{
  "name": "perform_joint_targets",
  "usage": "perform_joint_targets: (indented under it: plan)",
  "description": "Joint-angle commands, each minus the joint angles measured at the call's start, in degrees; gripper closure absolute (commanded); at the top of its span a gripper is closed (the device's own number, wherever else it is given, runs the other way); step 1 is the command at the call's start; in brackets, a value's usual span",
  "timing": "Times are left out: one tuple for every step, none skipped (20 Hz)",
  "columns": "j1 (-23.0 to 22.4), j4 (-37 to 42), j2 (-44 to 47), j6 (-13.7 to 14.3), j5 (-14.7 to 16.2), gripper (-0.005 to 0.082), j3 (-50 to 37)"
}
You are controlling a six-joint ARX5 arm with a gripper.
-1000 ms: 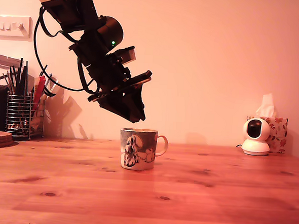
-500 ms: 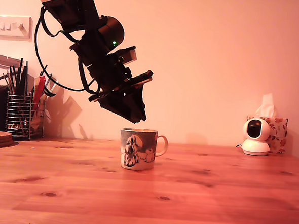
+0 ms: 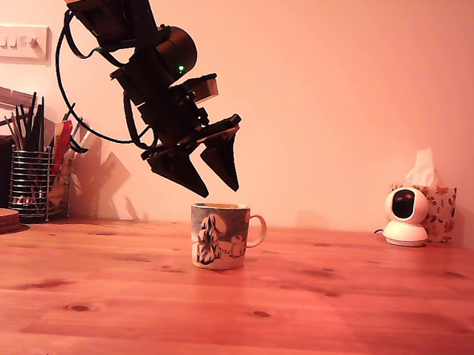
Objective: Pick up the coffee capsules on the table and drop them inside the coffee cup
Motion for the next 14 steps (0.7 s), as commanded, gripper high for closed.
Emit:
perform_joint_targets:
  plan:
    - [-0.3,0.1,1.1,0.3,0.0,0.0222,0.1]
    - [-0.3,0.0,1.1,0.3,0.0,0.0239,0.1]
    - [-0.3,-0.3,1.1,0.3,0.0,0.0263,0.1]
    - [-0.3,-0.7,1.1,0.3,0.0,0.0292,0.1]
    - [-0.3,-0.8,1.1,0.3,0.0,0.0324,0.1]
    - [-0.3,-0.9,1.1,0.3,0.0,0.0362,0.1]
    - [-0.2,-0.9,1.1,0.3,0.0,0.0407,0.2]
    - [-0.2,-0.9,1.1,0.3,0.0,0.0484,0.4]
    - [-0.2,-1.0,1.1,0.3,0.0,0.061,0.7]
    - [-0.1,-1.2,1.0,0.3,0.0,0.0743,1.0]
    - [-0.1,-1.1,0.8,0.3,0.0,0.0795,1.0]
    - [-0.1,-0.8,0.4,0.3,0.2,0.0788,1.1]
    - [-0.1,-0.8,0.0,0.3,0.3,0.0788,1.1]
    - [0.0,-0.8,-0.6,0.3,0.3,0.0789,1.1]
